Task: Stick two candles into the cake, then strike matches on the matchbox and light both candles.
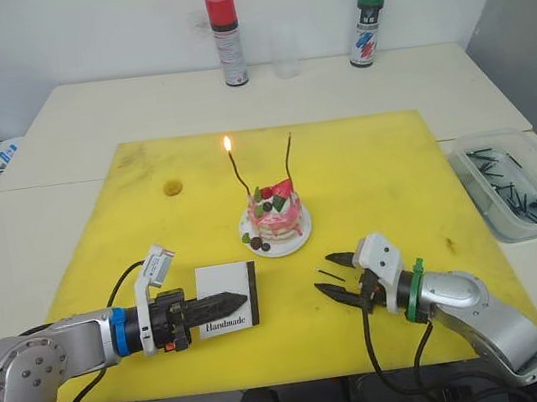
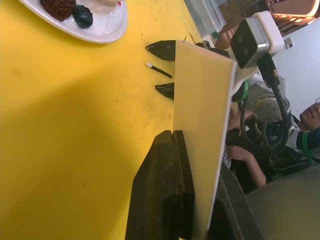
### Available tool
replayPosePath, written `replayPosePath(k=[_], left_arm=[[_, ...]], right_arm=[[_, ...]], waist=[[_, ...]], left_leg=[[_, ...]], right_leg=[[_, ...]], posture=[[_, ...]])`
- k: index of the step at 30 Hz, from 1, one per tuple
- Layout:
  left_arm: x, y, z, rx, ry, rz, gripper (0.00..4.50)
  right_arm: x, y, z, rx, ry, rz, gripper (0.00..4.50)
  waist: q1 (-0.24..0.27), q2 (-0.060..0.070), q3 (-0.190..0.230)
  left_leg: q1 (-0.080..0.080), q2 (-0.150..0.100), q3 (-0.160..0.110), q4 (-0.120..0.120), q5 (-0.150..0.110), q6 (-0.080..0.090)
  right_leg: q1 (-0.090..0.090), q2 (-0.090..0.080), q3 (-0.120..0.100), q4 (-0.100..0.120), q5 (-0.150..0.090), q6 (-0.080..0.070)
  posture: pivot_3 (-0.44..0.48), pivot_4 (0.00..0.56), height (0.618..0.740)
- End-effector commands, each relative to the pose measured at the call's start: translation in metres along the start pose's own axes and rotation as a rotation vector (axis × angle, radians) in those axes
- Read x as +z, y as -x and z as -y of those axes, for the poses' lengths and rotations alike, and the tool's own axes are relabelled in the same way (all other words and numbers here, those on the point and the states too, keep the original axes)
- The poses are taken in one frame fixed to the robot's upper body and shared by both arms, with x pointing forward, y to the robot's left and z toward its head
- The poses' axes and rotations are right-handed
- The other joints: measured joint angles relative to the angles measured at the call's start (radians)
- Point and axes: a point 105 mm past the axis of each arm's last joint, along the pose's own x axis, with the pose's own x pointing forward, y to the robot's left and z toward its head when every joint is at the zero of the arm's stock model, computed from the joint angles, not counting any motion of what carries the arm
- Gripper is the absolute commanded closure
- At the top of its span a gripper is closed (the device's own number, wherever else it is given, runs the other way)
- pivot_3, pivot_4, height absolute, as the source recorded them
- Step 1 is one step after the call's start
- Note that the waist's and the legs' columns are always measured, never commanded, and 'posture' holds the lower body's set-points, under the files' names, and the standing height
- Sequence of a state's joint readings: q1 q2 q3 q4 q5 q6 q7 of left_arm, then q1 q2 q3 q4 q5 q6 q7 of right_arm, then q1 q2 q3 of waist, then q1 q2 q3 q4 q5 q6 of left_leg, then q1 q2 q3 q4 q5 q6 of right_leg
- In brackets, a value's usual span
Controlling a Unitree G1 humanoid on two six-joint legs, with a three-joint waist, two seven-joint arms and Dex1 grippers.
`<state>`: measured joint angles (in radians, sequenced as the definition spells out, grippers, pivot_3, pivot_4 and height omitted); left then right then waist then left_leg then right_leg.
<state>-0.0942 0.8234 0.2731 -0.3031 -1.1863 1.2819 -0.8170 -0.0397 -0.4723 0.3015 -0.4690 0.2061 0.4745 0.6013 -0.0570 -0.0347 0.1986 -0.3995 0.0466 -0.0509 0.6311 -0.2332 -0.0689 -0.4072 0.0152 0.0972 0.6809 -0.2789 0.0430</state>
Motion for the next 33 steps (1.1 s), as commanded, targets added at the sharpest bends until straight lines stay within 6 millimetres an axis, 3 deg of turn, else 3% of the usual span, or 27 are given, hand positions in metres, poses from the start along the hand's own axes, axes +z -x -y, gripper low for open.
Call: replayPosePath(k=[1, 3, 9, 10, 16, 25, 29, 33], left_arm=[[0.006, 0.001, 0.005, -0.017, -0.027, 0.010, 4.50], [0.006, 0.000, 0.005, -0.017, -0.027, 0.010, 4.50], [0.006, 0.000, 0.004, -0.011, -0.026, 0.011, 4.50], [0.006, 0.000, 0.004, -0.011, -0.026, 0.011, 4.50], [0.005, -0.002, 0.004, -0.016, -0.024, 0.013, 4.50], [0.005, -0.003, 0.004, -0.019, -0.025, 0.015, 4.50], [0.004, -0.004, 0.004, -0.019, -0.023, 0.013, 4.50], [0.005, -0.004, 0.004, -0.020, -0.023, 0.015, 4.50]], right_arm=[[-0.004, 0.003, 0.005, -0.054, 0.008, -0.034, 1.91], [-0.004, 0.003, 0.007, -0.072, 0.000, -0.042, 2.35], [0.000, 0.003, 0.000, -0.073, 0.000, -0.052, 4.40], [0.001, 0.003, -0.002, -0.067, -0.002, -0.048, 4.46], [0.006, 0.004, -0.005, -0.044, 0.004, -0.023, 4.46], [-0.002, 0.002, 0.002, -0.060, 0.002, -0.030, 4.46], [-0.007, 0.002, 0.002, -0.046, 0.050, -0.015, 3.18], [-0.006, 0.002, 0.001, -0.041, 0.052, 0.034, 3.18]], waist=[[0.000, 0.000, 0.000], [0.000, 0.000, 0.000], [0.000, -0.001, 0.000], [0.000, -0.001, 0.000], [0.000, -0.001, -0.001], [0.000, -0.001, -0.001], [0.000, -0.001, -0.001], [0.000, -0.002, -0.001]], left_leg=[[0.000, 0.000, 0.000, 0.000, 0.000, 0.000], [0.000, 0.000, 0.000, 0.000, 0.000, 0.000], [0.000, 0.000, 0.000, 0.000, 0.000, 0.000], [0.000, 0.000, 0.000, 0.000, 0.000, 0.000], [0.000, 0.000, 0.000, 0.000, 0.000, 0.000], [0.000, 0.000, 0.000, 0.000, 0.000, 0.000], [0.000, 0.000, 0.000, 0.000, 0.000, 0.000], [0.001, 0.000, 0.000, 0.000, 0.000, 0.000]], right_leg=[[0.000, 0.000, 0.000, 0.000, 0.000, 0.000], [0.000, 0.000, 0.000, 0.000, 0.000, 0.000], [0.000, 0.000, 0.000, 0.000, 0.000, 0.000], [0.000, 0.000, 0.000, 0.000, 0.000, 0.000], [0.000, 0.000, 0.000, 0.000, 0.000, 0.000], [0.000, 0.000, 0.000, 0.000, 0.000, 0.000], [0.000, 0.000, 0.000, 0.000, 0.000, 0.000], [0.001, 0.000, 0.000, 0.000, 0.000, 0.000]], posture=[[0.000, 0.150, 0.733], [0.000, 0.150, 0.733], [0.000, 0.150, 0.733], [0.000, 0.150, 0.733], [0.000, 0.150, 0.733], [0.000, 0.150, 0.733], [0.000, 0.150, 0.733], [0.000, 0.150, 0.733]])
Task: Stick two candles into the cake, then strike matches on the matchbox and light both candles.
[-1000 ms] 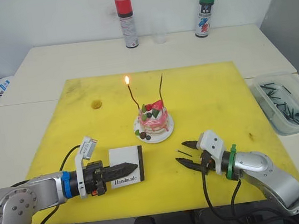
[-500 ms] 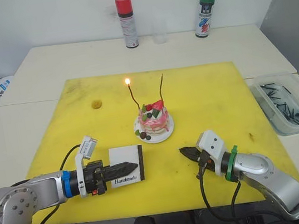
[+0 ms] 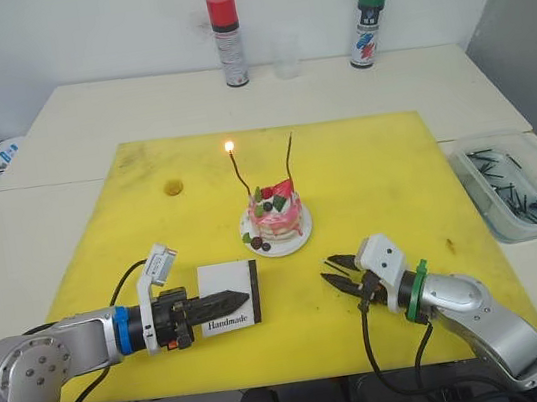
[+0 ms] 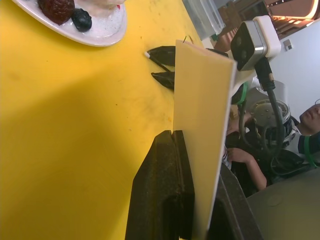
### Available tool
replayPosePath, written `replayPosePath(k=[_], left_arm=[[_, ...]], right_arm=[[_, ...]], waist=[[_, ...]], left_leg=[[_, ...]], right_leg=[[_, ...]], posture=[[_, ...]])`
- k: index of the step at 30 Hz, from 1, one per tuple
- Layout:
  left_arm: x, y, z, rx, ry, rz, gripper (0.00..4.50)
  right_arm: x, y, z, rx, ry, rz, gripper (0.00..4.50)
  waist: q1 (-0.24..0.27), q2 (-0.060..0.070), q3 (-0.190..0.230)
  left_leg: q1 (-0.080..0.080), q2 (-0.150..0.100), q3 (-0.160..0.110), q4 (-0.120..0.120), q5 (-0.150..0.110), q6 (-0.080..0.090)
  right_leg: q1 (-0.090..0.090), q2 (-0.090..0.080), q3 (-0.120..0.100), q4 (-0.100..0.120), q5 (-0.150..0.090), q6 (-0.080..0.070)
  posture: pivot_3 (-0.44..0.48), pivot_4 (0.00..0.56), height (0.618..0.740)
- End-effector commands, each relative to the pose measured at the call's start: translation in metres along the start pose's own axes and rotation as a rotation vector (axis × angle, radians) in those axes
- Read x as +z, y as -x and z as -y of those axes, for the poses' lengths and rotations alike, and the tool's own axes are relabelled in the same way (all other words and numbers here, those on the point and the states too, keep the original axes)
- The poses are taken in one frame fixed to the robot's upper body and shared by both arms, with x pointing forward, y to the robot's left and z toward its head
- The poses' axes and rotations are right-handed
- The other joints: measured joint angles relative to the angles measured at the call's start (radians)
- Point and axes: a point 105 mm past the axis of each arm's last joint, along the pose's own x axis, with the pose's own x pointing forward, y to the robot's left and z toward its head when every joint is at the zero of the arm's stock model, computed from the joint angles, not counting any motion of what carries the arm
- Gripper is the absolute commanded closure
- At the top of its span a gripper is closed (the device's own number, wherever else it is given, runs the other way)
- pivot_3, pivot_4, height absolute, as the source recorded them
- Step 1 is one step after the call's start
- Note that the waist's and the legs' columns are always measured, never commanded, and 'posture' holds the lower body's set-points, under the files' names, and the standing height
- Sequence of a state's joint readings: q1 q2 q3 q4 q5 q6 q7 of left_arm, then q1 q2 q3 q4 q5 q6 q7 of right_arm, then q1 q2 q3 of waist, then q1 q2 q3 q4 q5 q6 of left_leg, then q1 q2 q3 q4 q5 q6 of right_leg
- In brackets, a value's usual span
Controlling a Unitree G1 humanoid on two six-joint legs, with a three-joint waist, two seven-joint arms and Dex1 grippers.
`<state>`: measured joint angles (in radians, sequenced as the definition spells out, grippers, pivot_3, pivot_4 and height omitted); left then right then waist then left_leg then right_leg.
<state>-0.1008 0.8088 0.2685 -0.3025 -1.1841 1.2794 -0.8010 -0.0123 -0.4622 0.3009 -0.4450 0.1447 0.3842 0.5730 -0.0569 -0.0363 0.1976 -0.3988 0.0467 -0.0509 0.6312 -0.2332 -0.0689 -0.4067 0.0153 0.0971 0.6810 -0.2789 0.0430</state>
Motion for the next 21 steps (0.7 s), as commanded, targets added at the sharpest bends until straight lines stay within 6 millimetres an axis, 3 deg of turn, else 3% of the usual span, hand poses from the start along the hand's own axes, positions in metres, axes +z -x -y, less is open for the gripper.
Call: replayPosePath(k=[1, 21], left_arm=[[0.0043, -0.0013, 0.0053, -0.023, -0.022, 0.008, 4.50], [0.0043, -0.0038, 0.0069, -0.034, -0.024, 0.006, 4.50]], right_arm=[[-0.0033, 0.0005, -0.0036, 0.015, -0.005, 0.026, 3.18], [-0.0101, -0.0023, -0.0020, -0.095, -0.132, 0.027, 3.18]], waist=[[0.000, 0.000, 0.000], [0.000, -0.002, -0.001]], left_leg=[[0.000, 0.000, 0.000, 0.000, 0.000, 0.000], [0.001, 0.000, 0.000, 0.000, 0.000, 0.000]], right_leg=[[0.000, 0.000, 0.000, 0.000, 0.000, 0.000], [0.000, 0.000, 0.000, 0.001, 0.000, 0.000]], posture=[[0.000, 0.150, 0.733], [0.000, 0.150, 0.733]])
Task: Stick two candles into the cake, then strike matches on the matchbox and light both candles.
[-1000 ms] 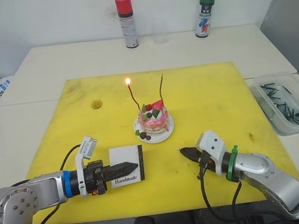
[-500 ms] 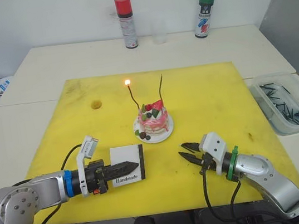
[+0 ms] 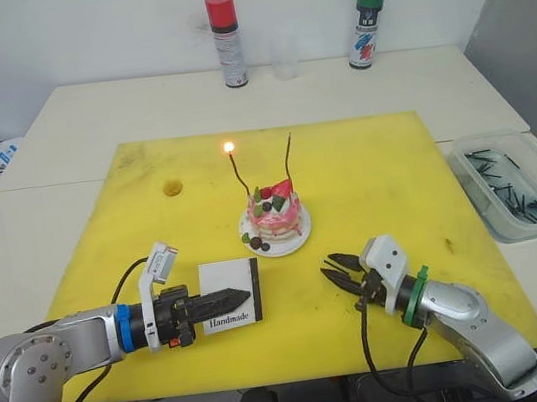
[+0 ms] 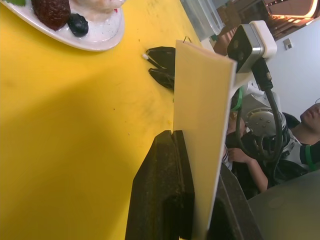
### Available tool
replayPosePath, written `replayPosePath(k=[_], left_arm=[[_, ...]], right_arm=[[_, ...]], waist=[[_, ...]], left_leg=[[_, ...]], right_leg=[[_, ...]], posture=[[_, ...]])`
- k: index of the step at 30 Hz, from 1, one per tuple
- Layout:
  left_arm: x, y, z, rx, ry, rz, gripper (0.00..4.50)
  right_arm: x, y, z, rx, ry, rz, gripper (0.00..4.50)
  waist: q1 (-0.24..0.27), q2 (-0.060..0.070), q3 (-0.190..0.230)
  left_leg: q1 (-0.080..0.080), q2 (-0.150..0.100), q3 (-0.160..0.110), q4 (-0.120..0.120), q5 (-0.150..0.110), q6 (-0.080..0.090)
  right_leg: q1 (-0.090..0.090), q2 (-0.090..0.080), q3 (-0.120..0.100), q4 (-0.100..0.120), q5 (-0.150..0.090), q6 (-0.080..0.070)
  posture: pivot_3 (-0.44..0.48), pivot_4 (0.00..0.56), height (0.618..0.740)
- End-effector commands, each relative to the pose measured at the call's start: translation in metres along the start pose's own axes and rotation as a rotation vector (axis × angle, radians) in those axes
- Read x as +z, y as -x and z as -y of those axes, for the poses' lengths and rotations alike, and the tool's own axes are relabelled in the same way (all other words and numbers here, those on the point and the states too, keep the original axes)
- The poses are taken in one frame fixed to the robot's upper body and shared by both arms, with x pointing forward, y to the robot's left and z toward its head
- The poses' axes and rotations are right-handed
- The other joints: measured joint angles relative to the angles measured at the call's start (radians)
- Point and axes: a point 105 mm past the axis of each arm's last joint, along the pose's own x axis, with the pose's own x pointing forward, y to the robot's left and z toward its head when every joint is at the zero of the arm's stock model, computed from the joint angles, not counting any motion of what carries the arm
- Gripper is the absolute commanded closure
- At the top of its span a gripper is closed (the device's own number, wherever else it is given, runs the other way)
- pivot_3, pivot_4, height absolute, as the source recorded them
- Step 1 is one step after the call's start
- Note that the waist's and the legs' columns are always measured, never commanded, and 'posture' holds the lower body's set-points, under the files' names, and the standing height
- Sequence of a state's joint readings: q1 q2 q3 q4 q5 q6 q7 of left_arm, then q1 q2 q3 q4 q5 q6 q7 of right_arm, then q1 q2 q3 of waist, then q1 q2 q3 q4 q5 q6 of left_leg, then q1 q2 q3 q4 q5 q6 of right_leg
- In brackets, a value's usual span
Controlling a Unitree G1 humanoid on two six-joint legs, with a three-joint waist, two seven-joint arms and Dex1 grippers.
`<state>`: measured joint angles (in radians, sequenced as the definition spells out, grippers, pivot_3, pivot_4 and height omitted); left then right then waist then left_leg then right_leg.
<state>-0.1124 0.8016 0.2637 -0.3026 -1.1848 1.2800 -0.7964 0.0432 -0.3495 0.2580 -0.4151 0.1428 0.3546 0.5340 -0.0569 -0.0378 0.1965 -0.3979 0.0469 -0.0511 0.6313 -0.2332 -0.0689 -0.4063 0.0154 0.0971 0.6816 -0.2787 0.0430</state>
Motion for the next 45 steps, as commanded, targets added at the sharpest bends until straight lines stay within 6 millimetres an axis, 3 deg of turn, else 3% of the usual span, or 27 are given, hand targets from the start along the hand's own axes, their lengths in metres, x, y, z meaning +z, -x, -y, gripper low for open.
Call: replayPosePath(k=[1, 3, 6, 8, 9, 16, 21, 25, 28, 34, 45], left_arm=[[0.002, -0.002, 0.006, -0.028, -0.017, 0.004, 4.50], [0.002, -0.002, 0.006, -0.029, -0.017, 0.004, 4.50], [0.002, -0.002, 0.006, -0.029, -0.016, 0.004, 4.50], [0.002, -0.002, 0.006, -0.030, -0.016, 0.004, 4.50], [0.002, -0.002, 0.007, -0.031, -0.016, 0.004, 4.50], [0.002, -0.004, 0.007, -0.038, -0.013, 0.003, 4.50], [0.002, -0.008, 0.007, -0.052, -0.013, 0.001, 4.50], [0.005, -0.016, 0.008, -0.083, -0.018, 0.005, 4.50], [0.008, -0.022, 0.009, -0.109, -0.022, 0.006, 4.50], [0.015, -0.033, 0.010, -0.147, -0.034, 0.010, 4.50], [0.016, -0.036, 0.012, -0.158, -0.043, 0.013, 4.50]], right_arm=[[-0.007, 0.001, -0.003, -0.009, -0.023, -0.032, 3.18], [-0.008, 0.000, -0.003, -0.013, -0.026, -0.039, 3.18], [-0.007, -0.001, -0.004, -0.018, -0.034, -0.040, 3.78], [-0.006, -0.001, -0.004, -0.021, -0.037, -0.038, 4.44], [-0.006, -0.001, -0.004, -0.020, -0.040, -0.037, 4.48], [0.000, 0.000, -0.006, -0.013, -0.044, -0.013, 4.48], [0.029, 0.004, -0.007, 0.049, 0.032, 0.066, 4.48], [0.067, 0.012, -0.027, 0.278, 0.167, 0.131, 4.48], [0.079, 0.017, -0.037, 0.424, 0.288, 0.131, 4.48], [0.078, 0.012, -0.042, 0.559, 0.469, 0.044, 4.48], [0.078, -0.001, -0.042, 0.522, 0.502, 0.027, 4.48]], waist=[[0.000, 0.000, 0.000], [0.000, 0.000, 0.000], [0.000, -0.001, 0.000], [0.000, -0.001, -0.001], [0.000, -0.001, -0.001], [0.000, -0.001, -0.001], [0.000, -0.001, -0.001], [0.000, 0.000, 0.000], [0.001, -0.001, -0.001], [0.001, -0.001, 0.000], [0.002, -0.001, 0.000]], left_leg=[[0.000, 0.000, 0.000, 0.000, 0.000, 0.000], [0.000, 0.000, 0.000, 0.000, 0.000, 0.000], [0.000, 0.000, 0.000, 0.000, 0.000, 0.000], [0.000, 0.000, 0.000, 0.000, 0.000, 0.000], [0.000, 0.000, 0.000, 0.000, 0.000, 0.000], [0.000, 0.000, 0.000, 0.000, 0.000, 0.000], [0.000, 0.000, 0.000, 0.000, 0.000, 0.000], [-0.001, 0.000, 0.000, 0.000, 0.000, 0.000], [0.000, 0.000, -0.001, 0.000, 0.000, 0.000], [-0.001, -0.001, -0.001, 0.001, 0.000, 0.000], [-0.001, -0.001, -0.001, 0.001, 0.000, 0.000]], right_leg=[[0.000, 0.000, 0.000, 0.000, 0.000, 0.000], [0.000, 0.000, 0.000, 0.000, 0.000, 0.000], [0.000, 0.000, 0.000, 0.000, 0.000, 0.000], [0.000, 0.000, 0.000, 0.000, 0.000, 0.000], [0.000, 0.000, 0.000, 0.000, 0.000, 0.000], [0.000, 0.000, 0.000, 0.000, 0.000, 0.000], [0.000, 0.000, 0.000, 0.000, 0.000, 0.000], [0.000, 0.000, 0.000, 0.000, 0.000, 0.000], [0.001, 0.000, -0.001, 0.000, 0.000, 0.000], [0.001, 0.000, -0.001, -0.001, 0.000, 0.000], [0.000, 0.000, -0.001, 0.000, 0.000, 0.000]], posture=[[0.000, 0.150, 0.733], [0.000, 0.150, 0.733], [0.000, 0.150, 0.733], [0.000, 0.150, 0.733], [0.000, 0.150, 0.733], [0.000, 0.150, 0.733], [0.000, 0.150, 0.733], [0.000, 0.150, 0.733], [0.000, 0.150, 0.733], [0.000, 0.150, 0.733], [0.000, 0.150, 0.733]])
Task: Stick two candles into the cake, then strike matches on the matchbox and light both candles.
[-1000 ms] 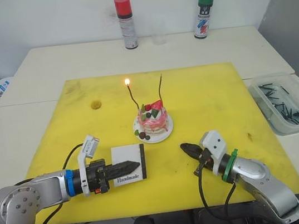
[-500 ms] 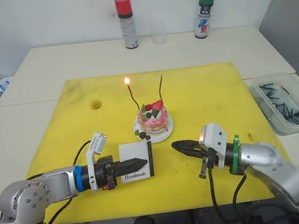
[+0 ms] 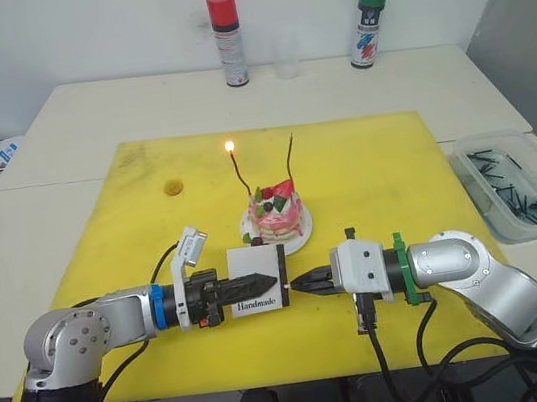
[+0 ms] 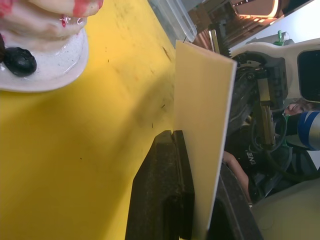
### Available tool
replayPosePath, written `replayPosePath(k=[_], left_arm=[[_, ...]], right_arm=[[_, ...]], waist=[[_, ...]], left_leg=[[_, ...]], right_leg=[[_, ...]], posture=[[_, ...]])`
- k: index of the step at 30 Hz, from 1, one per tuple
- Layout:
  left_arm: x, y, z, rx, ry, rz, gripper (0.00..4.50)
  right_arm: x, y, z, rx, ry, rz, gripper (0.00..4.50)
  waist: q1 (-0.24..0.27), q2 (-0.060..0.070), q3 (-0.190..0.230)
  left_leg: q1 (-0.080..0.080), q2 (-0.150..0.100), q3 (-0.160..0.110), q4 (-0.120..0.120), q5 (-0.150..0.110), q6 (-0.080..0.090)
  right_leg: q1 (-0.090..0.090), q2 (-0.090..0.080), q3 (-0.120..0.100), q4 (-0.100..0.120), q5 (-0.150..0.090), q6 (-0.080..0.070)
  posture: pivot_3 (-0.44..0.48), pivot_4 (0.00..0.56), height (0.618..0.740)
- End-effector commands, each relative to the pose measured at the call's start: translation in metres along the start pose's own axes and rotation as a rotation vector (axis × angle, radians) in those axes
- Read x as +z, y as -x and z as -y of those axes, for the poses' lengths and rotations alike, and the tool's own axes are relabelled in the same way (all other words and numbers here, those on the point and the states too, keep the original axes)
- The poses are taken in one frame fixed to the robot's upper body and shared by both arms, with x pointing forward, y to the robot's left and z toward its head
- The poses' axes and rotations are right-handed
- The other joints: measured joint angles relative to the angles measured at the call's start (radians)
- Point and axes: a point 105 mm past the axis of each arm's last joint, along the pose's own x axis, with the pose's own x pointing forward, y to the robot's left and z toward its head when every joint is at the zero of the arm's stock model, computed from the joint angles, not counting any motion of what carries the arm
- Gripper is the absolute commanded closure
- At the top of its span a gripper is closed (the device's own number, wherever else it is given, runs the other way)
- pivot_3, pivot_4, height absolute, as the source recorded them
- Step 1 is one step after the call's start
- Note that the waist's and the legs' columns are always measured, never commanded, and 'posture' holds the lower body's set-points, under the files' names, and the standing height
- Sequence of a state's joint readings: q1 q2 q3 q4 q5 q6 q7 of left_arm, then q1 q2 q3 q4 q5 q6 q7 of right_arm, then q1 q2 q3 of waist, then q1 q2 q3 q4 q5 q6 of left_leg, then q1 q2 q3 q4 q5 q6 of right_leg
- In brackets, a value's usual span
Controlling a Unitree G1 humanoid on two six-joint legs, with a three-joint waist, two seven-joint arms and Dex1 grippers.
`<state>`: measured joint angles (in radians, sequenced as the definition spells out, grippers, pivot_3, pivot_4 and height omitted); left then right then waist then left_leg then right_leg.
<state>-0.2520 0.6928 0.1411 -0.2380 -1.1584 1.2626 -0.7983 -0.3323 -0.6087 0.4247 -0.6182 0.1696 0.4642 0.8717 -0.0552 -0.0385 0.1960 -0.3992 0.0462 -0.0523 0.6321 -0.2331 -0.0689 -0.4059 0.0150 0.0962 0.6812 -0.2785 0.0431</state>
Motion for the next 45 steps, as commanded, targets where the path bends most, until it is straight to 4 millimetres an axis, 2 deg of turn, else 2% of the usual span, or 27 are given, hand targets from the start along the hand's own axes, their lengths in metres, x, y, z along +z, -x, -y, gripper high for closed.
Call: replayPosePath(k=[1, 10, 17, 22, 23, 26, 29, 32, 37, 40, 45], left_arm=[[0.004, -0.002, 0.007, -0.033, -0.032, 0.008, 4.50], [0.004, -0.004, 0.009, -0.048, -0.026, 0.021, 4.50], [0.005, -0.006, 0.012, -0.068, -0.020, 0.035, 4.50], [0.013, -0.010, 0.018, -0.104, -0.022, 0.072, 4.50], [0.018, -0.010, 0.020, -0.112, -0.036, 0.080, 4.50], [0.050, 0.003, 0.028, -0.110, -0.120, 0.133, 4.50], [0.085, 0.021, 0.036, -0.074, -0.214, 0.186, 4.50], [0.093, 0.028, 0.044, -0.073, -0.248, 0.192, 4.50], [0.059, 0.030, 0.053, -0.093, -0.203, 0.099, 4.50], [0.033, 0.029, 0.043, -0.050, -0.152, 0.054, 4.50], [0.015, 0.019, 0.021, 0.039, -0.164, 0.063, 4.50]], right_arm=[[0.005, -0.001, 0.003, -0.016, 0.026, 0.011, 4.48], [-0.004, -0.008, 0.006, -0.020, 0.026, -0.031, 4.48], [-0.003, -0.015, 0.013, -0.031, 0.056, -0.034, 4.48], [-0.004, -0.019, 0.014, -0.009, 0.091, -0.039, 4.48], [-0.006, -0.020, 0.011, 0.019, 0.112, -0.044, 4.48], [-0.012, -0.017, -0.004, 0.162, 0.231, -0.066, 4.48], [-0.014, -0.004, -0.004, 0.208, 0.275, -0.081, 4.48], [-0.012, 0.004, 0.002, 0.197, 0.284, -0.082, 4.48], [0.006, 0.020, 0.022, 0.077, 0.223, -0.041, 4.48], [0.014, 0.029, 0.029, 0.012, 0.173, -0.018, 4.48], [0.018, 0.036, 0.027, -0.005, 0.159, 0.005, 4.48]], waist=[[0.000, 0.000, 0.000], [0.000, 0.000, 0.000], [0.000, 0.000, 0.000], [0.000, 0.000, 0.000], [0.000, 0.000, 0.000], [0.000, 0.000, 0.000], [0.004, -0.001, 0.000], [-0.003, 0.000, 0.001], [-0.002, 0.000, 0.001], [-0.001, 0.000, 0.001], [0.009, 0.000, 0.001]], left_leg=[[0.000, 0.000, 0.000, 0.000, 0.000, 0.000], [0.000, 0.000, 0.000, 0.000, 0.000, 0.000], [0.000, 0.000, 0.000, 0.000, 0.000, 0.000], [0.000, 0.000, 0.000, 0.000, 0.000, 0.000], [0.000, 0.000, 0.000, 0.000, 0.000, 0.000], [0.000, 0.000, -0.001, 0.001, 0.000, 0.000], [-0.001, 0.000, -0.003, 0.003, 0.000, 0.000], [-0.001, -0.001, 0.000, 0.003, 0.000, 0.000], [-0.001, 0.000, -0.001, 0.003, 0.000, 0.000], [-0.001, 0.000, -0.001, 0.003, 0.000, 0.000], [-0.001, 0.000, -0.001, 0.003, 0.000, 0.000]], right_leg=[[0.000, 0.000, 0.000, 0.000, 0.000, 0.000], [0.000, 0.000, 0.000, 0.000, 0.000, 0.000], [0.000, 0.000, 0.000, 0.000, 0.000, 0.000], [0.000, 0.000, 0.000, 0.000, 0.000, 0.000], [0.000, 0.000, 0.000, 0.000, 0.000, 0.000], [0.000, 0.000, -0.001, 0.001, 0.000, 0.000], [0.001, 0.000, -0.003, 0.001, 0.000, 0.001], [0.001, 0.000, 0.000, 0.000, 0.001, 0.001], [0.000, 0.000, 0.000, 0.001, 0.001, -0.001], [0.000, 0.000, -0.001, 0.001, 0.002, -0.002], [0.001, 0.000, -0.001, 0.000, 0.000, 0.000]], posture=[[0.000, 0.150, 0.733], [0.000, 0.150, 0.733], [0.000, 0.150, 0.733], [0.000, 0.150, 0.733], [0.000, 0.150, 0.733], [0.000, 0.150, 0.733], [0.000, 0.150, 0.733], [0.000, 0.150, 0.733], [0.000, 0.150, 0.733], [0.000, 0.150, 0.733], [0.000, 0.150, 0.733]])
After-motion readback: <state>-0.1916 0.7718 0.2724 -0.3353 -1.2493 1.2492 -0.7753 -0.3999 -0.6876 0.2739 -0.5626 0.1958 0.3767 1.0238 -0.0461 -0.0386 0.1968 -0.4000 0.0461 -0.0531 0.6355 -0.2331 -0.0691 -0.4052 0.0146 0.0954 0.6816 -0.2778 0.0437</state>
